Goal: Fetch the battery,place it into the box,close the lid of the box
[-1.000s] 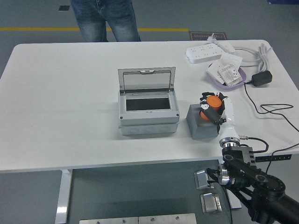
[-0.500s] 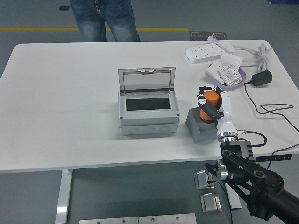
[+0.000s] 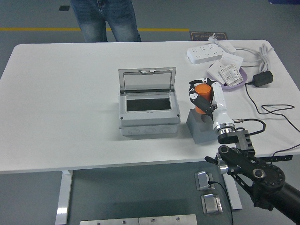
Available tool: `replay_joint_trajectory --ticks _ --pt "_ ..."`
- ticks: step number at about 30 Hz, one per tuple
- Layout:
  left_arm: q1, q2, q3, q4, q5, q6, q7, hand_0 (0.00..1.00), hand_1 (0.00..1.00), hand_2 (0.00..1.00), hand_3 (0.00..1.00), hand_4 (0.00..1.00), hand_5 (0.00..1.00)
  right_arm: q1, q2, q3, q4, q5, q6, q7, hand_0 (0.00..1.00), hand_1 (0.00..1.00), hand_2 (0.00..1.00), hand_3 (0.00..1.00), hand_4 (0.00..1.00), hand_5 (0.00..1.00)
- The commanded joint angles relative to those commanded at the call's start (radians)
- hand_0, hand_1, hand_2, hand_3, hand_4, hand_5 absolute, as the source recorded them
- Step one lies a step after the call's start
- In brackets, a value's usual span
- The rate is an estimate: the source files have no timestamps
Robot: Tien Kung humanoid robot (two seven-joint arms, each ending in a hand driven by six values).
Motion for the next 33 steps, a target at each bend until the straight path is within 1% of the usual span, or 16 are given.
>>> replay_joint_trajectory --ticks 1,6,7,9,12,13,17,18,19,22,27,33 --pt "0.001 0.000 -0.004 0.000 0.004 -0.001 0.001 0.640 0.703 0.625 0.596 0.591 0.433 0.007 -0.003 -0.004 0.007 -0.036 0.000 -0.036 0.314 0.327 0.248 0.255 0.002 0.002" --pt "0.003 0.002 -0.022 0.000 0.021 -0.003 0.006 0.640 0.703 0.625 0.596 0.591 0.433 0.042 -0.013 -0.025 0.029 -0.231 0.000 -0.223 0.314 0.327 0.248 0.255 0.002 0.002" --pt "0.003 0.002 -0.024 0.000 0.023 -0.003 0.006 0.639 0.703 0.625 0.596 0.592 0.434 0.048 -0.013 -0.028 0.031 -0.267 0.000 -0.254 0.233 0.283 0.246 0.251 0.002 0.002" --pt "0.003 0.003 -0.027 0.000 0.025 -0.002 0.006 0.639 0.703 0.625 0.596 0.592 0.434 0.062 -0.015 -0.038 0.035 -0.350 0.000 -0.320 0.233 0.283 0.246 0.251 0.002 0.002" --pt "0.002 0.004 -0.030 0.000 0.028 -0.003 0.006 0.639 0.703 0.625 0.596 0.592 0.434 0.085 -0.014 -0.056 0.038 -0.441 0.000 -0.395 0.233 0.283 0.246 0.251 0.002 0.002" --pt "0.002 0.004 -0.032 0.000 0.030 -0.003 0.007 0.639 0.703 0.627 0.596 0.592 0.434 0.094 -0.013 -0.064 0.039 -0.468 0.000 -0.418 0.134 0.235 0.246 0.252 0.002 0.002" --pt "0.000 0.005 -0.035 0.000 0.033 -0.003 0.007 0.639 0.703 0.627 0.596 0.592 0.434 0.131 -0.002 -0.099 0.038 -0.569 0.000 -0.503 0.134 0.235 0.246 0.252 0.002 0.002" --pt "-0.001 0.005 -0.036 0.000 0.033 -0.004 0.008 0.639 0.703 0.627 0.596 0.592 0.434 0.141 0.003 -0.110 0.036 -0.591 0.000 -0.522 0.134 0.235 0.246 0.252 0.002 0.002" --pt "-0.001 0.006 -0.036 0.000 0.033 -0.004 0.008 0.639 0.704 0.627 0.596 0.592 0.433 0.148 0.006 -0.119 0.035 -0.609 0.000 -0.533 0.110 0.219 0.248 0.253 0.002 0.002" --pt "-0.003 0.007 -0.035 0.000 0.033 -0.005 0.009 0.639 0.704 0.627 0.596 0.592 0.433 0.175 0.024 -0.159 0.024 -0.645 0.000 -0.561 0.110 0.219 0.248 0.253 0.002 0.002" --pt "-0.003 0.008 -0.037 0.000 0.037 -0.007 0.012 0.639 0.704 0.627 0.596 0.591 0.432 0.211 0.056 -0.224 -0.003 -0.647 0.000 -0.586 0.107 0.221 0.248 0.253 0.002 0.002" --pt "-0.005 0.010 -0.040 0.000 0.042 -0.009 0.014 0.640 0.704 0.627 0.596 0.591 0.431 0.266 0.108 -0.307 -0.054 -0.633 0.001 -0.610 0.107 0.222 0.250 0.253 0.002 0.002"
